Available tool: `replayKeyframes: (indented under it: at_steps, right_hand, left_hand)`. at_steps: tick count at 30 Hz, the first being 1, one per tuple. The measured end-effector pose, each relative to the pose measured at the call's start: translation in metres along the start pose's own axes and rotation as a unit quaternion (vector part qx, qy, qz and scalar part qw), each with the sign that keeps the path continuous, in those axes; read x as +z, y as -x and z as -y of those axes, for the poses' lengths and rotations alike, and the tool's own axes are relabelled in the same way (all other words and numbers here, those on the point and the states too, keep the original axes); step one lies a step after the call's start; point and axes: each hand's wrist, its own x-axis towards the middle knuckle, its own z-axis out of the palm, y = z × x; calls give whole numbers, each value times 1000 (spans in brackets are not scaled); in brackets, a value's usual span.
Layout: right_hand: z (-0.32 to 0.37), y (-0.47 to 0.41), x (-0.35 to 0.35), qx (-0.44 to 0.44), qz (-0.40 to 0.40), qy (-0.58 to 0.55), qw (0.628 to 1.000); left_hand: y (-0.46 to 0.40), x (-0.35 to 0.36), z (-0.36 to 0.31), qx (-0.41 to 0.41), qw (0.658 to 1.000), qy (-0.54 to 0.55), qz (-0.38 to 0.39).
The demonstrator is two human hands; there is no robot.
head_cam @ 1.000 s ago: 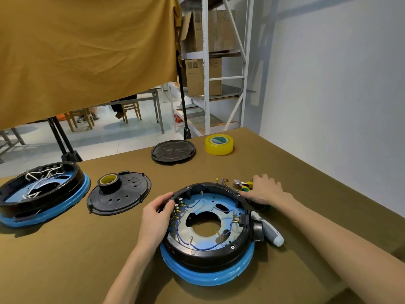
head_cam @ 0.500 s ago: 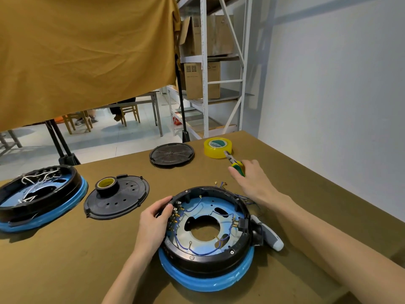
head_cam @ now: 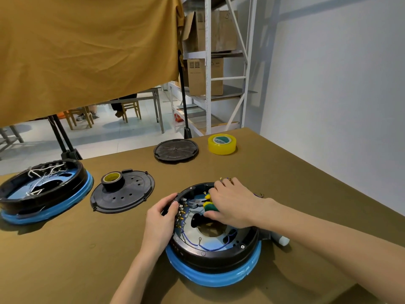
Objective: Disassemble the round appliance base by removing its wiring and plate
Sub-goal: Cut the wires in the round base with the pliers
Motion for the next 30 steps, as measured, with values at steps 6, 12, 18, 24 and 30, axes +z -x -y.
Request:
replayKeyframes:
  at_steps: [6, 12, 18, 24, 30]
  right_hand:
    - [6, -12, -3, 0, 47, -21, 999]
    - [8, -24, -13, -10, 94, -33, 995]
    - [5, -34, -25, -37, 93, -2, 995]
    - [10, -28, -15, -49, 51, 13, 997]
    - [16, -22, -4, 14, 26, -30, 999]
  left_hand:
    - [2, -1, -3, 5, 1000, -3, -3]
    - [3, -2, -4, 1, 1000, -6, -2]
    - [3, -2, -3, -6, 1000, -18, 2]
    - [1, -2, -3, 7, 1000, -28, -11]
    - [1, -2, -3, 3, 999, -36, -11]
